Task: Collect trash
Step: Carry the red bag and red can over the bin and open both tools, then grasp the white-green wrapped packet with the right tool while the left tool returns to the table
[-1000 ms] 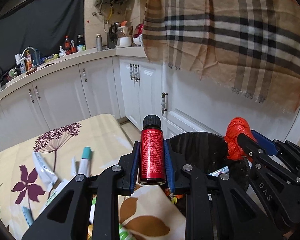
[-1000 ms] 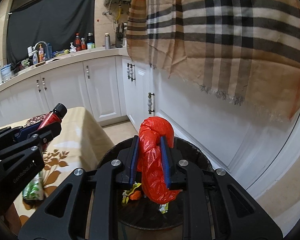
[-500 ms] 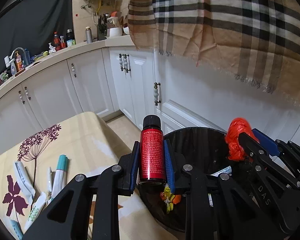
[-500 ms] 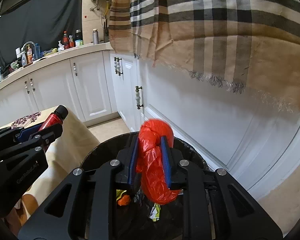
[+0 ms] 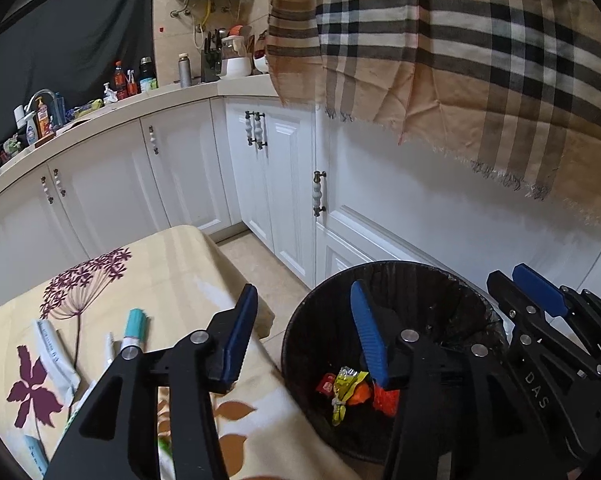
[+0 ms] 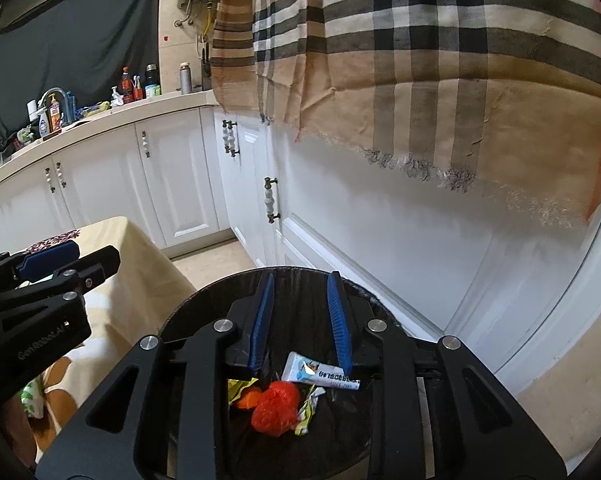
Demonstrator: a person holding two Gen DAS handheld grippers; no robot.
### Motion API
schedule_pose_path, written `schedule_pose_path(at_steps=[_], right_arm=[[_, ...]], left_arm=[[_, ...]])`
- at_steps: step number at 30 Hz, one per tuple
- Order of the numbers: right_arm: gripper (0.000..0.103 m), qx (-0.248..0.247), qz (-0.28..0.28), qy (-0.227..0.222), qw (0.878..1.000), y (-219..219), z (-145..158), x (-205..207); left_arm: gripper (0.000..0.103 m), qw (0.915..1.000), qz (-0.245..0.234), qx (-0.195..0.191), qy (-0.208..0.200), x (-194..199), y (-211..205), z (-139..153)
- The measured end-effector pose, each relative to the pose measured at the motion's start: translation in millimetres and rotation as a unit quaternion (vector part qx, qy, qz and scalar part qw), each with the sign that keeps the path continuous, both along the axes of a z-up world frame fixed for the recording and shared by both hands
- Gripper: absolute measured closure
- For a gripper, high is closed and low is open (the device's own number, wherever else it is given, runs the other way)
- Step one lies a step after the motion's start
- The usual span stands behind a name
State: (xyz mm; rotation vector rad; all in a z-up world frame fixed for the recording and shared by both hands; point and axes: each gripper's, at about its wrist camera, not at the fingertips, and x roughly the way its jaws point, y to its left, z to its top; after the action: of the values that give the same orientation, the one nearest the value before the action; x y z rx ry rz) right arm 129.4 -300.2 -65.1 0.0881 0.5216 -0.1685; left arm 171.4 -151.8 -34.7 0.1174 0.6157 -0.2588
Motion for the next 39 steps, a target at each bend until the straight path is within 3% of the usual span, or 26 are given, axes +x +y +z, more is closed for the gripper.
schedule_pose_path(at_steps=[11, 22, 39], right_arm=[[0.075, 0.004, 0.058, 0.001, 0.998, 52, 14, -20], [0.075, 0.003, 0.132, 0.005, 0.991, 122, 23, -36], [0.075, -0.020, 0.222, 0.082, 0.972, 201, 4, -38]], left_arm=[[0.048, 0.9981, 0.058, -0.017, 0.006, -36, 73, 11], [0.046, 0.9871, 0.157, -0.023, 0.019, -78, 173, 7], [0.043, 0.9676, 0.241, -0.029, 0.068, -114, 266, -22]])
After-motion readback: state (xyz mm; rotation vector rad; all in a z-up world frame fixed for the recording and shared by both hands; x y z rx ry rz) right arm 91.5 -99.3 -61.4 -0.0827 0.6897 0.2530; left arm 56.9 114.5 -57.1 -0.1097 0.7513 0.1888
